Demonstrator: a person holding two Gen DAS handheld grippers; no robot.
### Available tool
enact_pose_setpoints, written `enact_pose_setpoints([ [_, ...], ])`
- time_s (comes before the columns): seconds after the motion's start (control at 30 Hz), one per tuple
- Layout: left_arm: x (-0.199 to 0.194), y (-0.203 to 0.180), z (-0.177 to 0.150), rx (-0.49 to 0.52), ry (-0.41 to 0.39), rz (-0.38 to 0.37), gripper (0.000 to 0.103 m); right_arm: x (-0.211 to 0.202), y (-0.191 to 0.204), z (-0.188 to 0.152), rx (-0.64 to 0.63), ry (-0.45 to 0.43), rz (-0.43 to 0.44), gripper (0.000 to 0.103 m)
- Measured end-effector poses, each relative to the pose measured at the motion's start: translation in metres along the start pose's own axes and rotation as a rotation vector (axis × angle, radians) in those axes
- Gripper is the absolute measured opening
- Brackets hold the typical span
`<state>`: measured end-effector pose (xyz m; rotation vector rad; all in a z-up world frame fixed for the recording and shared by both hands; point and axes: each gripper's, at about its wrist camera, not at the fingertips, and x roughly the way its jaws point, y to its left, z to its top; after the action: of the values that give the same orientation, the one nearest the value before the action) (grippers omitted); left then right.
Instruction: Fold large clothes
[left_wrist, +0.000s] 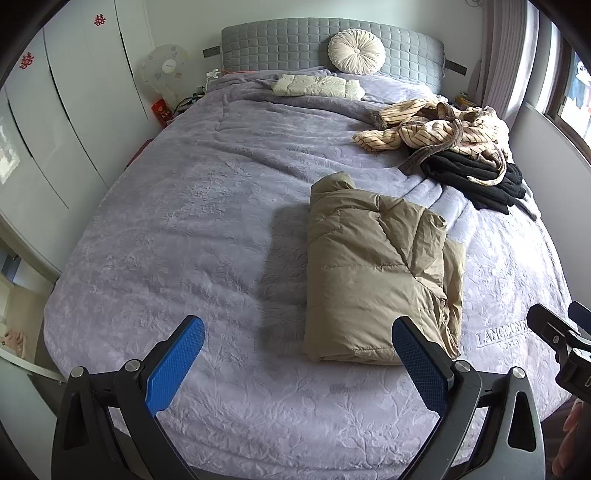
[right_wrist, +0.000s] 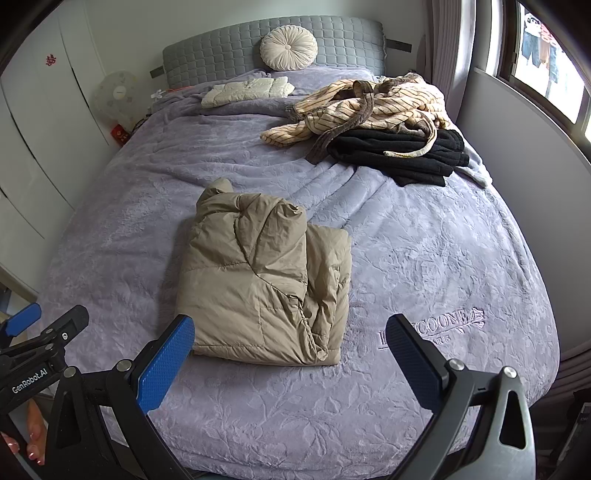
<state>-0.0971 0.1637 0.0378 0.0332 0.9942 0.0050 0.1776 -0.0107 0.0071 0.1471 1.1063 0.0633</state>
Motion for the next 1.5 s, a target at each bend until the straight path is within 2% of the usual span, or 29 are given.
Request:
enact_pose_setpoints([
  [1.5,-0.0047,0.0058,-0.0059,-0.008,0.000,-0.004,0.102,-0.0014,0.0049,-0.0022,-0.002,-0.004,0.000,0.103],
])
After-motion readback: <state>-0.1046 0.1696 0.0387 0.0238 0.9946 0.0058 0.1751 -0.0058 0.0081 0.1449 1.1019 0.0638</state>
